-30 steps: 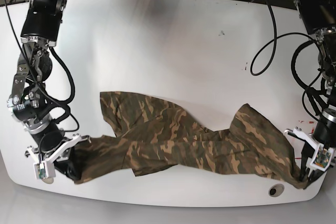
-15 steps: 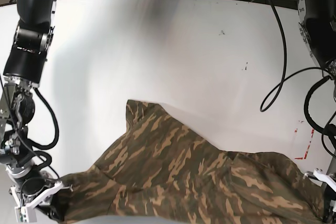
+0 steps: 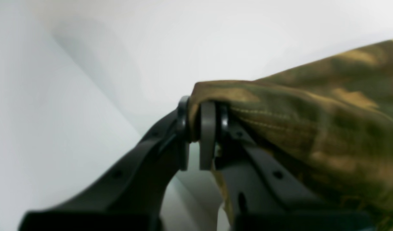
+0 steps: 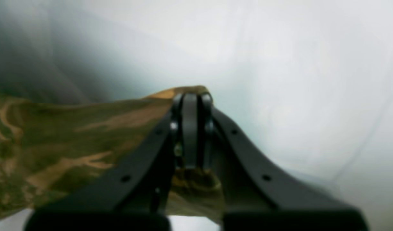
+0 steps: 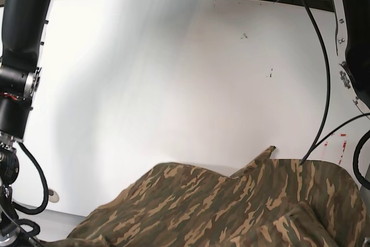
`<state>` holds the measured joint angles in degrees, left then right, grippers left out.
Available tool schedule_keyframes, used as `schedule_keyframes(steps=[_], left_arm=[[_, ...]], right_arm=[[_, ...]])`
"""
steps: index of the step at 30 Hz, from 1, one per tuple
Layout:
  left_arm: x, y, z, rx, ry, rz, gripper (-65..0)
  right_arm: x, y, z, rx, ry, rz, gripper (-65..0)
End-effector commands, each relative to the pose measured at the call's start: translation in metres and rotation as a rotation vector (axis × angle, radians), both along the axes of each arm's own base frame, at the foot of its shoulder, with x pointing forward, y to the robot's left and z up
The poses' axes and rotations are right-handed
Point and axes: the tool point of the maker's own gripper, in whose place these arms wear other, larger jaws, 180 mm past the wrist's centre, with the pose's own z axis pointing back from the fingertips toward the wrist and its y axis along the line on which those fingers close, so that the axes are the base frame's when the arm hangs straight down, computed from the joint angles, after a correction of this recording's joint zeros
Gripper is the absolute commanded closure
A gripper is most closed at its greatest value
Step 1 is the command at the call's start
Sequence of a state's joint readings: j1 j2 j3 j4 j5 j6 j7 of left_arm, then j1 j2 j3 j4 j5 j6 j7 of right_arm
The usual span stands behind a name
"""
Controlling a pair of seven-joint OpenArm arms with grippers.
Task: Layout the t-shirt on the table in an organized manner, then fold the t-shirt properly
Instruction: 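Swing the held shirt forward and lay it flat on the table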
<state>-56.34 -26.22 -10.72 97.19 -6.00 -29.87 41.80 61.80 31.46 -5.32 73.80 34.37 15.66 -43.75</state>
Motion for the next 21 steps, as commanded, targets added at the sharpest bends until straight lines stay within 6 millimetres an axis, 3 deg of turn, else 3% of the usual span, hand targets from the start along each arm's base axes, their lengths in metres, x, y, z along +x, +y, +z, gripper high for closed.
schedule_keyframes(steps=[1,6,10,19,21], left_arm=[[-0.008,-0.009,0.037,0.020,-0.086,-0.025,-2.5],[-0.006,-0.020,0.038,0.042,-0.084,-0.043,-2.5],[-0.009,-0.024,0.037,0.052,-0.090,-0.047,-2.5],[-0.006,-0.033,-0.009,0.086,0.008,-0.042,-2.5],[-0.005,-0.034,-0.029,0.100,0.067,-0.029,-2.5]], right_arm=[[-0.002,0.000,0.051,-0.021,-0.099,-0.004,0.0],[-0.002,0.005,0.057,-0.038,-0.108,0.003,0.0],[-0.001,0.005,0.049,-0.040,-0.091,0.004,0.0],[-0.007,0.009,0.003,-0.084,0.015,0.009,0.0],[-0.012,0.006,-0.009,-0.102,0.043,0.004,0.0]])
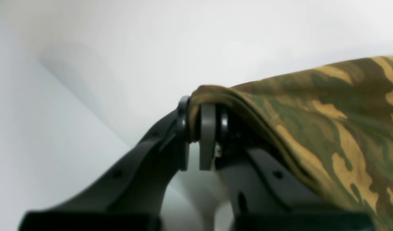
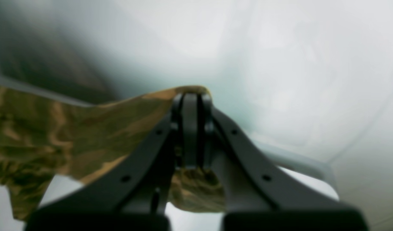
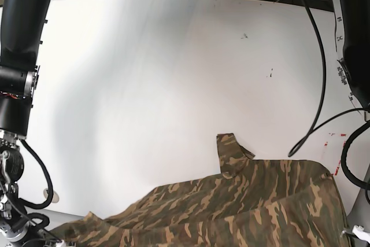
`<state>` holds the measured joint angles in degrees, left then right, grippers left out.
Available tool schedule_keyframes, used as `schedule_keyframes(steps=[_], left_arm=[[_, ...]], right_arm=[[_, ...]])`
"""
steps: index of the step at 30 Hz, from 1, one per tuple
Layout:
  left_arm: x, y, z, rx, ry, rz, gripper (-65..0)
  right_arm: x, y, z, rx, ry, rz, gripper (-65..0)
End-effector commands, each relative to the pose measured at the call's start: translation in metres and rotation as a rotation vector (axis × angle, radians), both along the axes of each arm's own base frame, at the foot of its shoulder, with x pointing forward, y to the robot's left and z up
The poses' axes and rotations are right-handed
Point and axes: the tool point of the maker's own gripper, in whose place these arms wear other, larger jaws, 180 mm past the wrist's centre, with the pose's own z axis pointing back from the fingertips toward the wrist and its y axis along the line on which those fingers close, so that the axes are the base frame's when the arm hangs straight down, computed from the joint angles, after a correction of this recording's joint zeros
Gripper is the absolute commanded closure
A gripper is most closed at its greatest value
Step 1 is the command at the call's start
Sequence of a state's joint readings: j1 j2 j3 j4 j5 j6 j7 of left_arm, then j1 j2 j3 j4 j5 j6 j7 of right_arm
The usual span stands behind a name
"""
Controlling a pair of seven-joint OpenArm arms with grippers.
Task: Layout the t-shirt on the table in an organized manner, then fold the t-shirt properly
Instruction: 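Swing the held shirt forward and lay it flat on the table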
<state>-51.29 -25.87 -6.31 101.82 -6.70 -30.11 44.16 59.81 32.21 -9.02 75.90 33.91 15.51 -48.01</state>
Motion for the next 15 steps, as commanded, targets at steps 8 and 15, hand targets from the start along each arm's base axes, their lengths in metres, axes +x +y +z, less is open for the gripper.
schedule_keyframes(steps=[8,15], left_arm=[[-0.018,0.007,-0.092,0.107,0.253,0.068,-2.5],[-0.044,0.036,-0.193,0.075,0.510,0.143,-2.5]], right_arm=[[-0.036,-0.019,-0.062,0.011,0.084,-0.033,0.0],[-0.072,-0.022,-0.145,0.099,0.239,-0.022,0.0]])
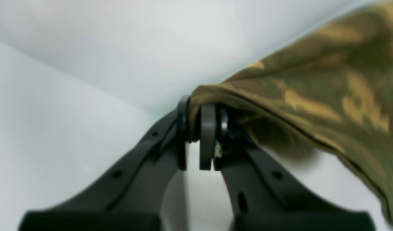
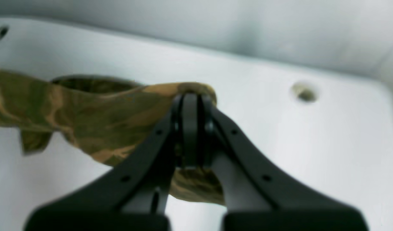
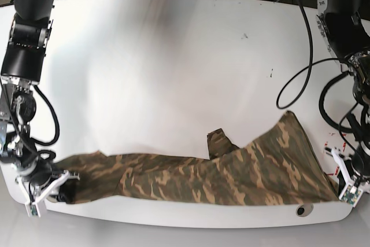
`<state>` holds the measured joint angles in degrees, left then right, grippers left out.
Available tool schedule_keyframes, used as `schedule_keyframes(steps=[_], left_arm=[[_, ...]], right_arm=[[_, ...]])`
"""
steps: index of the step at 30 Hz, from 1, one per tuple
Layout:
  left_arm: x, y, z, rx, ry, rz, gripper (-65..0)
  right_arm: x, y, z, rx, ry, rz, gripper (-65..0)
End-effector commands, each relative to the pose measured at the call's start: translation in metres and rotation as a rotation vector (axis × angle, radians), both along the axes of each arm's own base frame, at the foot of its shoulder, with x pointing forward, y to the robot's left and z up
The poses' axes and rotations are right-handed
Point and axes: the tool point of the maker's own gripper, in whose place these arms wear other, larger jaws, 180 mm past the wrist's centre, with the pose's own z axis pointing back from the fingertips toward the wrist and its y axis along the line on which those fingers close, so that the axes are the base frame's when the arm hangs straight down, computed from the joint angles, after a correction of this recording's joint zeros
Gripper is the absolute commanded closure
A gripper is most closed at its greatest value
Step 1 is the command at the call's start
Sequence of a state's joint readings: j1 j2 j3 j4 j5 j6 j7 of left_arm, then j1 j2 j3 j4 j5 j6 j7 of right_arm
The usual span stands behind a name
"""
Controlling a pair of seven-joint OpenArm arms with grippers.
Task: Layout the t-shirt on the table in an organized manner, then fold the t-shirt properly
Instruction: 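Swing the held shirt forward and lay it flat on the table, then drag the shirt back with both grippers and release it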
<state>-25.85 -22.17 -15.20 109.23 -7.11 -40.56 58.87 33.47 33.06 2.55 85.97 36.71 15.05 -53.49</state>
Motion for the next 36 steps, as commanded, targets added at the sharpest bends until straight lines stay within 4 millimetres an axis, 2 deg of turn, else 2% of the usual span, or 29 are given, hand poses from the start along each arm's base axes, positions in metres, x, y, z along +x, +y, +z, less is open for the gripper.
schedule_keyframes(steps=[1,5,6,11,18,19,23,29,36], left_arm=[[-0.012,0.015,-0.011,0.010,0.020,0.045,-2.5],[-0.028,0.017,-0.051,0.012,0.123,0.050,-2.5],[-0.036,0.017,-0.068,0.013,0.167,0.050,-2.5],[-0.059,0.016,-0.110,0.014,0.281,0.049,-2.5],[-0.094,0.017,-0.158,0.020,0.422,0.050,-2.5],[-0.096,0.017,-0.160,0.020,0.430,0.050,-2.5],[-0.117,0.017,-0.184,0.023,0.505,0.050,-2.5],[-0.142,0.019,-0.208,0.024,0.589,0.053,-2.5],[-0.162,0.017,-0.225,0.026,0.652,0.047,-2.6]], right_arm=[[-0.013,0.001,-0.001,0.034,-0.034,0.015,0.0],[-0.035,0.006,-0.036,0.044,0.037,0.027,0.0],[-0.043,0.009,-0.048,0.045,0.063,0.036,0.0],[-0.071,0.022,-0.089,0.069,0.180,0.062,0.0],[-0.120,0.015,-0.144,0.115,0.363,0.036,0.0],[-0.122,0.015,-0.147,0.116,0.371,0.035,0.0],[-0.153,0.015,-0.177,0.115,0.472,0.033,0.0],[-0.185,0.017,-0.203,0.111,0.562,0.034,0.0],[-0.206,0.031,-0.224,0.138,0.617,0.031,0.0]])
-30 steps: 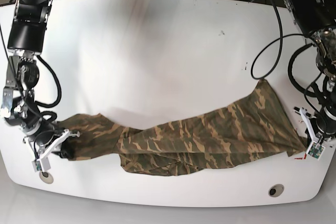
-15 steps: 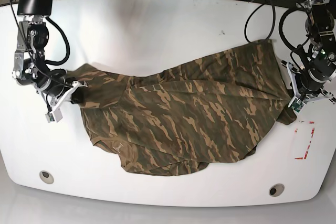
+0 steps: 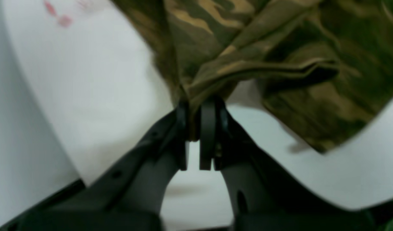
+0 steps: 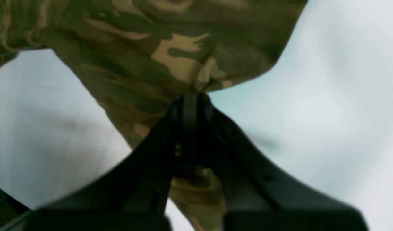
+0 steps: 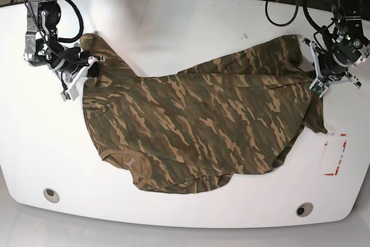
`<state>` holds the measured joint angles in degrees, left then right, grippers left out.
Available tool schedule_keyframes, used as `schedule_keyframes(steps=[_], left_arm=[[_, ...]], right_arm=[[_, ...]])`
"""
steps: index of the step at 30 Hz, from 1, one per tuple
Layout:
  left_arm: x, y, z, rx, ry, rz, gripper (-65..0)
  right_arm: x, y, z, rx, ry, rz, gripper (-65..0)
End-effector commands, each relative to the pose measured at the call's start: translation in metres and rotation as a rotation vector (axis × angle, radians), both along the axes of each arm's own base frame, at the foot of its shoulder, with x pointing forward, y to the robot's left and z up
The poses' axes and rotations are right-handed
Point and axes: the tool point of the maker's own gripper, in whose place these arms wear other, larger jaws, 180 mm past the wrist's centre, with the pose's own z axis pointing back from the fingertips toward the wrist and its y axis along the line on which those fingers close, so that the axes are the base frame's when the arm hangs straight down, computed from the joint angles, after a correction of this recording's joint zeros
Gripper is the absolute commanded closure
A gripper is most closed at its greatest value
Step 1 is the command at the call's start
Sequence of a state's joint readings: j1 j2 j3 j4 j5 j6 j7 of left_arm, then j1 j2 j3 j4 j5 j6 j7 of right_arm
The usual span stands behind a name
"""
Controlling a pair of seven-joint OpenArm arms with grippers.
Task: Layout the t-shirt on the table in an organized manner, then fold the t-shirt properly
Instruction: 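Drag the shirt back with both grippers and release it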
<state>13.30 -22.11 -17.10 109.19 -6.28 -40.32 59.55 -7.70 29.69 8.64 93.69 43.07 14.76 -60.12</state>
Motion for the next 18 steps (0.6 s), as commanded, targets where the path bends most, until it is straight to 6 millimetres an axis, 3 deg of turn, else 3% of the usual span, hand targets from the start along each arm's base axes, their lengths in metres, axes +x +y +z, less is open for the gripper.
schedule_keyframes(steps=[1,4,12,18], left_arm=[[0.003,0.003,0.007,0.015,-0.023,-0.007,-2.6],[0.002,0.003,0.007,0.015,-0.021,-0.007,-2.6],[-0.004,0.006,0.003,0.023,-0.003,-0.005,-4.3],[-0.004,0.007,0.003,0.023,-0.003,-0.004,-21.8]], right_arm=[[0.001,0.003,0.003,-0.003,-0.026,0.003,0.0],[-0.004,0.007,-0.003,-0.002,-0.013,0.000,-3.3],[-0.003,0.012,-0.005,-0.014,-0.020,-0.002,-26.1],[0.009,0.022,0.017,-0.016,-0.095,0.027,-36.4]])
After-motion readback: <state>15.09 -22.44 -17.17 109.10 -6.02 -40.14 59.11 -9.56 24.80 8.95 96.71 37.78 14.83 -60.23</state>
